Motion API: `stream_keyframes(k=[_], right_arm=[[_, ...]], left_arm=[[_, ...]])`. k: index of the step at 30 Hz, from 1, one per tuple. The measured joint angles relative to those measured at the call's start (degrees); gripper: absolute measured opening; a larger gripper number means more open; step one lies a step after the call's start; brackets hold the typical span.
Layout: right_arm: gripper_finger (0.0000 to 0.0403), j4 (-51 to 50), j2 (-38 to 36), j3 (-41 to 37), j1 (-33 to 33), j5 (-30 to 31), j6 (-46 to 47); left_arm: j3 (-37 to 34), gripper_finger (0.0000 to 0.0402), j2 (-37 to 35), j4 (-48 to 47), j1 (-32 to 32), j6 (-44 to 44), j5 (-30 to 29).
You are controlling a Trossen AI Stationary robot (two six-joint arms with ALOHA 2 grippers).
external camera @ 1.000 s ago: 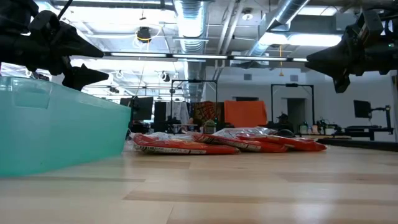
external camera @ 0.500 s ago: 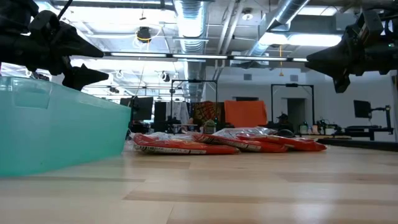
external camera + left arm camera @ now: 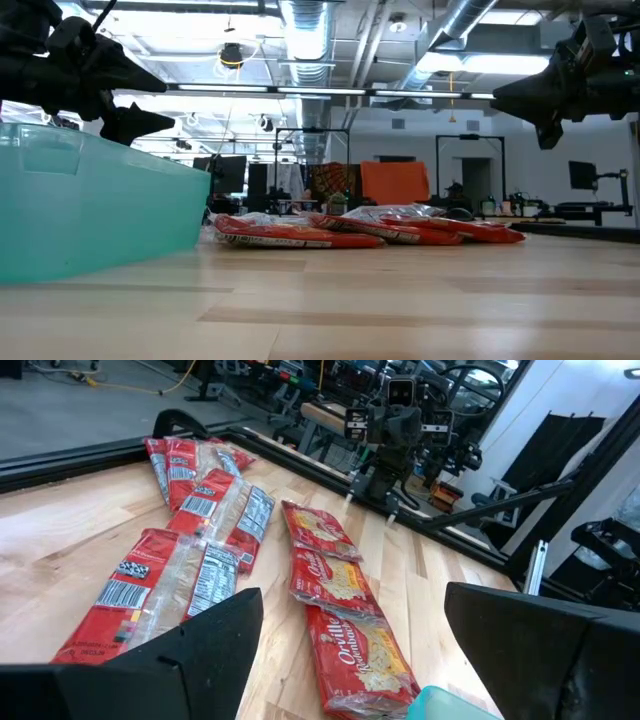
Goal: Sort popcorn bags into baskets
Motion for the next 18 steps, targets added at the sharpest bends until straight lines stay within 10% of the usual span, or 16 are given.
stream_keyframes(k=[8,18], right_arm=[[0.0108,0.00,-0.01,-0.01,0.01,0.05,-1.26],[0.0108,0.00,-0.01,-0.01,-1.81,1.67,-24.11]], left_arm=[[0.00,0.0304,0.00,0.08,0.00,0.00,0.00],[0.00,0.0304,0.00,-0.04,-0.02,-9.75,-1.05]])
